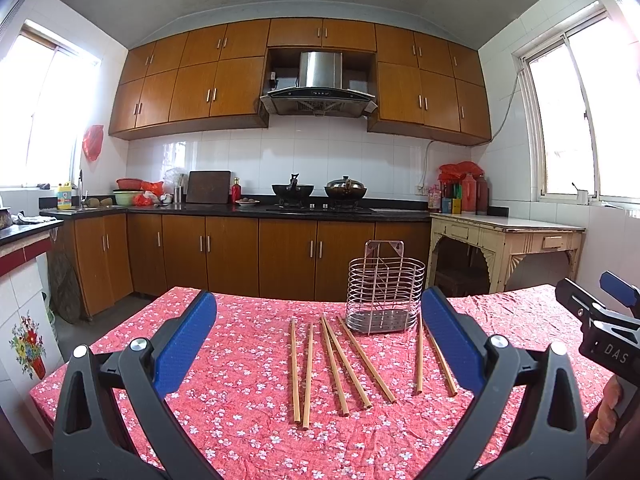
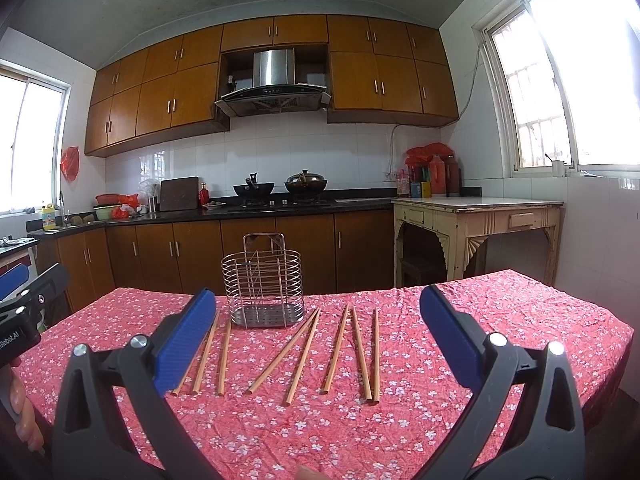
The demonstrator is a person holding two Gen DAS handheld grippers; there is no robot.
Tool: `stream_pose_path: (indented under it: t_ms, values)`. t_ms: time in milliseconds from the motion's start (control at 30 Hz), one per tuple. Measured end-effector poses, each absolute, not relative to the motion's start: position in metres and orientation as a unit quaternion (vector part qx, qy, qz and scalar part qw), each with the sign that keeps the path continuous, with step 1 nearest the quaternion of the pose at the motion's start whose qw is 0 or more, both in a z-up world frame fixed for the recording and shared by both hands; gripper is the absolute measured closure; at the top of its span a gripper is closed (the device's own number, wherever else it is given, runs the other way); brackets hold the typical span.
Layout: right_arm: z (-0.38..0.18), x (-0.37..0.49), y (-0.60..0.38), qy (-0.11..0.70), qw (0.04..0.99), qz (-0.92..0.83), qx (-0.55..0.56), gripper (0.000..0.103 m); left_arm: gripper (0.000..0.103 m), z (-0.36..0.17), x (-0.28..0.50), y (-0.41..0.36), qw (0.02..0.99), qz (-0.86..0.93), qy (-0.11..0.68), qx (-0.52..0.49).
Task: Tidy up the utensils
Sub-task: 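Lower the right tool to a wooden chopstick and close its fingers on it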
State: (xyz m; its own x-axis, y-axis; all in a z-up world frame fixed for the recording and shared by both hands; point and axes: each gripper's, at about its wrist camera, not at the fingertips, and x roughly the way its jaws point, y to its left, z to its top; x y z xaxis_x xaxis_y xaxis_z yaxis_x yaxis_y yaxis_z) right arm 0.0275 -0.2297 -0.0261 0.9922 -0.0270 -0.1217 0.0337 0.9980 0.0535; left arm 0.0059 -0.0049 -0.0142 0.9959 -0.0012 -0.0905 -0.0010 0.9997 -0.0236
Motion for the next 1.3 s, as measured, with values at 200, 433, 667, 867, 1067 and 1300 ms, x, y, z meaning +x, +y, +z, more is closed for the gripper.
stream_pose_path:
  t_ms: [200,433,667,867,1067,1300]
  values:
    - [-0.035,0.051,-0.247,0.114,0.992,-0.039,0.048,0.004,0.002,-0.023,0.026,0.004,0.995,0.020,0.094,-0.018]
    - [-0.065,0.111,-0.302,0.240,0.963,-0.085,0.085,0.009,0.002,-0.046,0.077,0.031,0.976,0.032,0.215,-0.020]
    - [-0.112,0.182,-0.336,0.380,0.914,-0.059,0.132,0.053,0.005,-0.076,0.124,0.048,0.950,0.030,0.310,-0.027]
    - [-0.136,0.218,-0.323,0.431,0.891,-0.038,0.137,0.069,0.017,-0.089,0.141,0.049,0.938,0.020,0.346,-0.028]
    - [-0.144,0.236,-0.314,0.447,0.888,-0.053,0.098,0.083,0.026,-0.096,0.153,0.048,0.931,0.009,0.363,-0.026]
    - [-0.145,0.240,-0.335,0.445,0.886,-0.103,0.079,0.095,0.040,-0.100,0.166,0.052,0.923,0.000,0.382,-0.034]
